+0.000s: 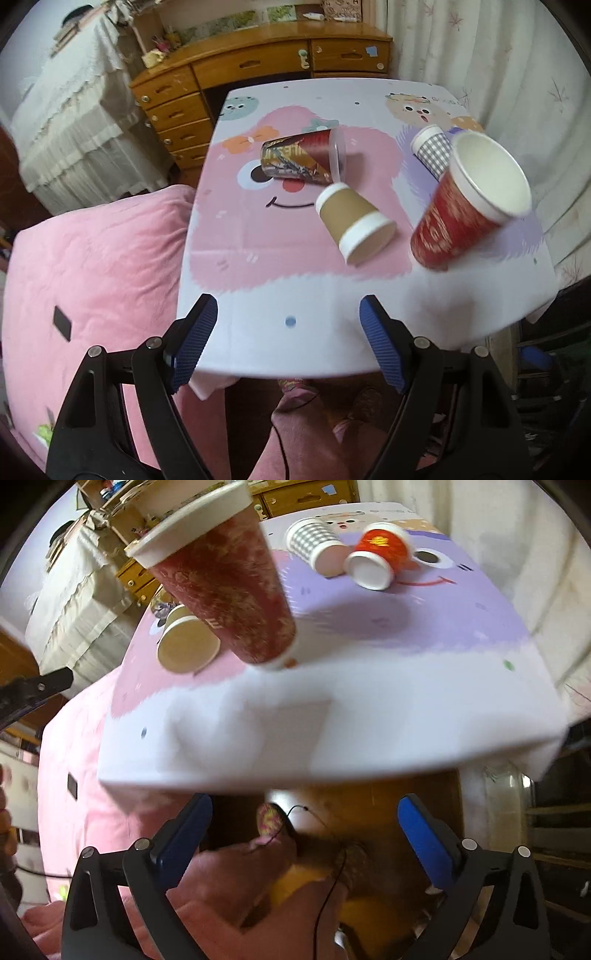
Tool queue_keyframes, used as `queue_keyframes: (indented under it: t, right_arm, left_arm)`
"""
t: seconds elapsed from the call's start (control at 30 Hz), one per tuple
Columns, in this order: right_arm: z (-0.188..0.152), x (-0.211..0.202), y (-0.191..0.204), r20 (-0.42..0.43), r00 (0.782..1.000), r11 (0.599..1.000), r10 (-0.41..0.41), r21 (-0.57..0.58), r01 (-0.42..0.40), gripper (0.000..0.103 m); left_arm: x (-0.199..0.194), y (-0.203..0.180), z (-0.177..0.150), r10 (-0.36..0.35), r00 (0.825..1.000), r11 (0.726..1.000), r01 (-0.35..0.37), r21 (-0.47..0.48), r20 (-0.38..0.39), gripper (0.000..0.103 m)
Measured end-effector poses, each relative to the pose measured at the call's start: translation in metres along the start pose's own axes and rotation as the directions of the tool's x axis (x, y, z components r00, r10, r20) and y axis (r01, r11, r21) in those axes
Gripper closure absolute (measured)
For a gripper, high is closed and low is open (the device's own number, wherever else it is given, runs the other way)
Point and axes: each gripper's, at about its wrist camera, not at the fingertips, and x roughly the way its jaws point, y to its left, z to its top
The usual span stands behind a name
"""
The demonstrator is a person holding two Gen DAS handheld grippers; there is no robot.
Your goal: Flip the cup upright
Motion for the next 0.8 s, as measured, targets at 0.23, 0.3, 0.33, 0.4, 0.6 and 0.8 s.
queue_keyframes:
  t: [0.23,0.3,0.33,0.4,0.6,0.8]
  right_arm:
    - [-0.014,-0.078,-0.016,0.037,0.998,0.997,0.043,-0.064,-0.041,0.001]
    - [-0.015,-0.101,-0.011,0.034,0.997,0.994,0.072,-0.081,-0.069,0.001]
    - [-0.015,-0.113,-0.009,0.036,0.996,0.993,0.085,-0.089,-0.081,0.001]
    - [-0.017,-0.134,-0.003,0.038,0.994,0.991,0.099,-0.092,-0.096,0.001]
    - [-0.017,-0.184,0.014,0.031,0.988,0.988,0.152,-0.037,-0.151,0.001]
    - [-0.024,-0.25,0.033,0.168,0.979,0.992,0.119,-0.063,-0.11,0.0]
  left_arm:
    - [-0.058,-0.03,-0.045,-0.123,0.992,0.992,0.124,0.034,-0.042,0.026]
    - [-0.081,-0.038,-0.05,-0.143,0.99,0.989,0.143,0.047,-0.002,0.026]
    - [-0.092,-0.042,-0.049,-0.139,0.99,0.988,0.137,0.064,0.026,0.026]
    - [-0.114,-0.051,-0.046,-0.122,0.989,0.988,0.113,0.102,0.078,0.026]
    - [-0.168,-0.063,-0.03,-0.16,0.975,0.987,0.155,0.042,0.157,0.026]
    - [-0.211,-0.071,-0.018,-0.141,0.971,0.99,0.134,0.048,0.195,0.026]
